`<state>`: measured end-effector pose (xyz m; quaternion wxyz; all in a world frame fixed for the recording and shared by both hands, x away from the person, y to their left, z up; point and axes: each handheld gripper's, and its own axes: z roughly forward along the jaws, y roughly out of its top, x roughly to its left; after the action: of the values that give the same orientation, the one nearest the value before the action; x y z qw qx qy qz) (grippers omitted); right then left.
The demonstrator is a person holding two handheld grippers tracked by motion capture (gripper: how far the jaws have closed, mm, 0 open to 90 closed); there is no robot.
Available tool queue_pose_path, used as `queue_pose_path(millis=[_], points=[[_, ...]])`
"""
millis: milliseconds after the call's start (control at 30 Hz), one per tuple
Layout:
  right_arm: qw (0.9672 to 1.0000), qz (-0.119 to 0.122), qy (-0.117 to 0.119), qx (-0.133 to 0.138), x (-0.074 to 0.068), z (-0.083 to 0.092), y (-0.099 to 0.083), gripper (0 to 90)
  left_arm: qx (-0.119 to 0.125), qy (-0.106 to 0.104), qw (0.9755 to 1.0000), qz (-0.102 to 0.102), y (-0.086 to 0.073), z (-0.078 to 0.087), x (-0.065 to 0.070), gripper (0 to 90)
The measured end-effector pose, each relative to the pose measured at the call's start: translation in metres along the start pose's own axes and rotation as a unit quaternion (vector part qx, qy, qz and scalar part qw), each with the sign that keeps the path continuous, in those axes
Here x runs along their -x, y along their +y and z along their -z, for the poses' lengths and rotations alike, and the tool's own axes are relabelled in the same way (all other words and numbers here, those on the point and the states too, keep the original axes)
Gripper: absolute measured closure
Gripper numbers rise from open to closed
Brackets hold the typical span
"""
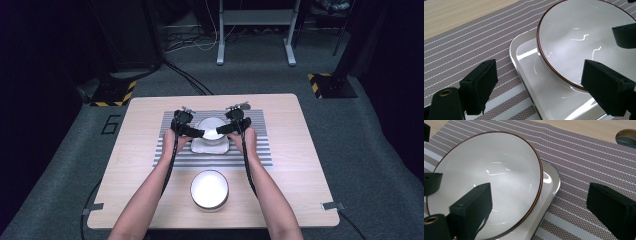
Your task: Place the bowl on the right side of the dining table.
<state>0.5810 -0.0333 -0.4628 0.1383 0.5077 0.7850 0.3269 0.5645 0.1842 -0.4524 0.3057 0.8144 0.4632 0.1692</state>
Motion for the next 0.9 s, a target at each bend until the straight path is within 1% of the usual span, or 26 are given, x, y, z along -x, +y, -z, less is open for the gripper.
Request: queue_pose_path(millis=[200,300,400,467,600,700,767,800,900], points=[[1.0000,0.004,0.008,0.003,0.001,0.006,-0.001,0.6,0.003,-0.004,1.0000,-0.003,-0.001,0.009,-0.001,7.9],[0.9998,0.010,0.008,0.011,0.001,0.011,-0.003,0.0,0.008,-0.006,0.9999,-0.005,-0.001,0.014,-0.001,4.9],[0.9997,0.011,0.009,0.019,0.001,0.016,-0.004,0.0,0.007,-0.008,0.9999,-0.005,-0.002,0.019,-0.001,2.9],[0.9995,0.014,0.012,0.026,0.002,0.020,-0.005,0.0,0.010,-0.009,0.9999,-0.009,-0.004,0.023,-0.002,1.6],[0.9991,0.020,0.015,0.034,0.002,0.029,-0.008,0.0,0.016,-0.014,0.9997,-0.012,-0.006,0.032,-0.002,0.4],[0.9988,0.025,0.015,0.039,0.002,0.036,-0.009,0.0,0.024,-0.008,0.9995,-0.021,-0.009,0.039,-0.001,0.3],[0.9986,0.027,0.014,0.042,0.001,0.042,-0.011,0.0,0.027,-0.008,0.9993,-0.024,-0.012,0.045,-0.001,0.2],[0.9982,0.033,0.015,0.047,0.001,0.046,-0.012,0.0,0.029,-0.007,0.9992,-0.025,-0.013,0.046,-0.001,0.2],[0.9979,0.034,0.020,0.052,0.001,0.054,-0.015,0.0,0.034,-0.009,0.9990,-0.027,-0.017,0.054,-0.002,0.2]])
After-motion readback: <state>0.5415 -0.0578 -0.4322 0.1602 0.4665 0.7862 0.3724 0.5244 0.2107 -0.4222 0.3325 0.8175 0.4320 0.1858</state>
